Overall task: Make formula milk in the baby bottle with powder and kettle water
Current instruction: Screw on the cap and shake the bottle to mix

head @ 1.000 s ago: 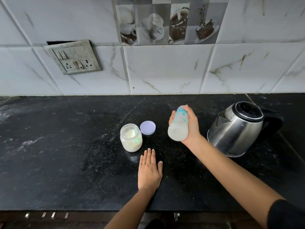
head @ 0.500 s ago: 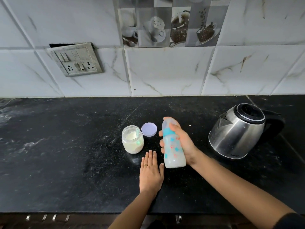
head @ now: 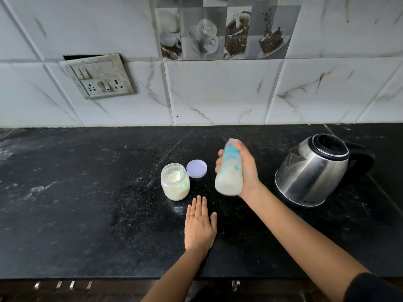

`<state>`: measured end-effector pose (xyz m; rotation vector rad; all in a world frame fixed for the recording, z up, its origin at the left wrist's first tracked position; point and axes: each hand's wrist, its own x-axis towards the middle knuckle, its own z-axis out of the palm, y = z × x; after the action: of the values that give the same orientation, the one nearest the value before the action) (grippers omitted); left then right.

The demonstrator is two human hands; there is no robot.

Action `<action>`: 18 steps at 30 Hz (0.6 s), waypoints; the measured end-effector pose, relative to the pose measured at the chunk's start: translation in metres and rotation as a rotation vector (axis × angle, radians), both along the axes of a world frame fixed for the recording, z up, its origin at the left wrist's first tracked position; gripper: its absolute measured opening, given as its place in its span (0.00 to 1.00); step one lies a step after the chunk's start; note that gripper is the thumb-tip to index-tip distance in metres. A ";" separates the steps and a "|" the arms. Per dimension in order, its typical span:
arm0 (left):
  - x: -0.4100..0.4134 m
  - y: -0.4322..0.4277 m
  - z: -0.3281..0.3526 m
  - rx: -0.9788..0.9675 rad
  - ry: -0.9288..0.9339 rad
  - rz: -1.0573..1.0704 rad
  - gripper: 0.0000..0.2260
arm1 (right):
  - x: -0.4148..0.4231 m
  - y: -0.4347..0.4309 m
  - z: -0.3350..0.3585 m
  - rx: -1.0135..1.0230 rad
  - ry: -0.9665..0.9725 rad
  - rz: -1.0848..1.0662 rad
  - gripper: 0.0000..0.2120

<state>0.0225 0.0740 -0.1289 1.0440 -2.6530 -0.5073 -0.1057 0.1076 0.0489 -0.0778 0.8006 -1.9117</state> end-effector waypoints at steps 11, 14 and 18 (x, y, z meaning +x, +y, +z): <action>0.000 0.000 0.000 0.013 -0.014 0.006 0.31 | -0.007 0.004 -0.007 0.082 -0.125 -0.066 0.16; 0.001 0.000 0.000 0.006 -0.016 0.005 0.32 | -0.011 0.005 -0.011 0.066 -0.155 -0.072 0.15; 0.001 0.000 0.001 -0.010 -0.021 -0.005 0.32 | 0.010 0.015 -0.023 0.142 0.202 0.203 0.18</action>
<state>0.0233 0.0741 -0.1277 1.0459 -2.6745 -0.4864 -0.0962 0.1226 0.0262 -0.2585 1.0215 -1.6684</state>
